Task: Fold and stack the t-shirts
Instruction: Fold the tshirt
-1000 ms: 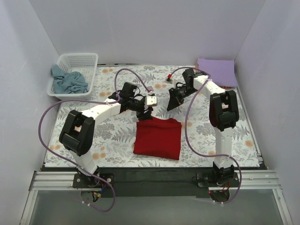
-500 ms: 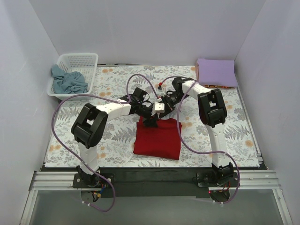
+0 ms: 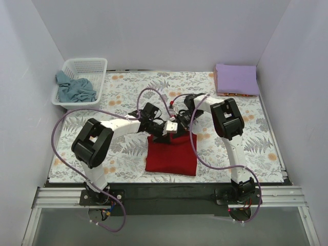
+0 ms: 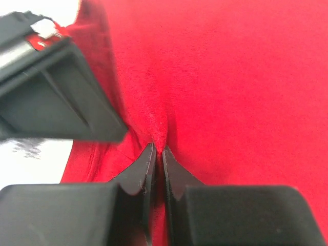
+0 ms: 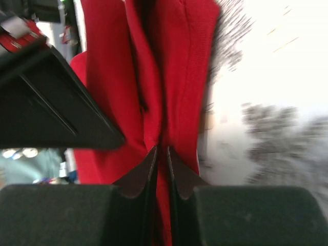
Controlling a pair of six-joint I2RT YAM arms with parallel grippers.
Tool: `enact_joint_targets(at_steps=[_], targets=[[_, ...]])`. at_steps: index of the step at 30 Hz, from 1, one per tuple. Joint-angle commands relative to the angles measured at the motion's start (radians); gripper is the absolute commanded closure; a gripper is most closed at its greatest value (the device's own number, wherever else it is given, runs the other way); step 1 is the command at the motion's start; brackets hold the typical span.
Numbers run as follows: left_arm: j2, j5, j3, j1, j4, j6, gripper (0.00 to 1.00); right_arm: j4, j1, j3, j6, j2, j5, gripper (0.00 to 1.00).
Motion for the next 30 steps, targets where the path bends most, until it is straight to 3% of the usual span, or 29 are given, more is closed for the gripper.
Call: enact_joint_targets(at_steps=[1,6,12,22,25,30], targets=[[-0.192,-0.003,-0.112,-0.033,0.071,0.084,1.0,-0.029,0.009,-0.049,-0.059,-0.079,-0.007,0.82],[-0.255,-0.03,-0.227,-0.067,0.113,0.124,1.0,-0.131,0.012,0.036,-0.156,-0.116,0.013,0.82],[-0.264,-0.068,-0.261,-0.082,0.17,0.126,1.0,-0.193,0.066,0.043,-0.234,-0.107,0.031,0.81],[-0.395,-0.23,-0.435,-0.102,0.522,0.077,1.0,-0.248,0.089,0.089,-0.333,0.072,0.045,0.89],[-0.413,-0.256,-0.452,-0.102,0.564,0.077,1.0,-0.328,0.089,0.116,-0.438,0.112,0.047,0.89],[-0.422,-0.266,-0.459,-0.102,0.652,0.078,1.0,-0.342,0.09,0.093,-0.467,0.123,0.041,0.88]])
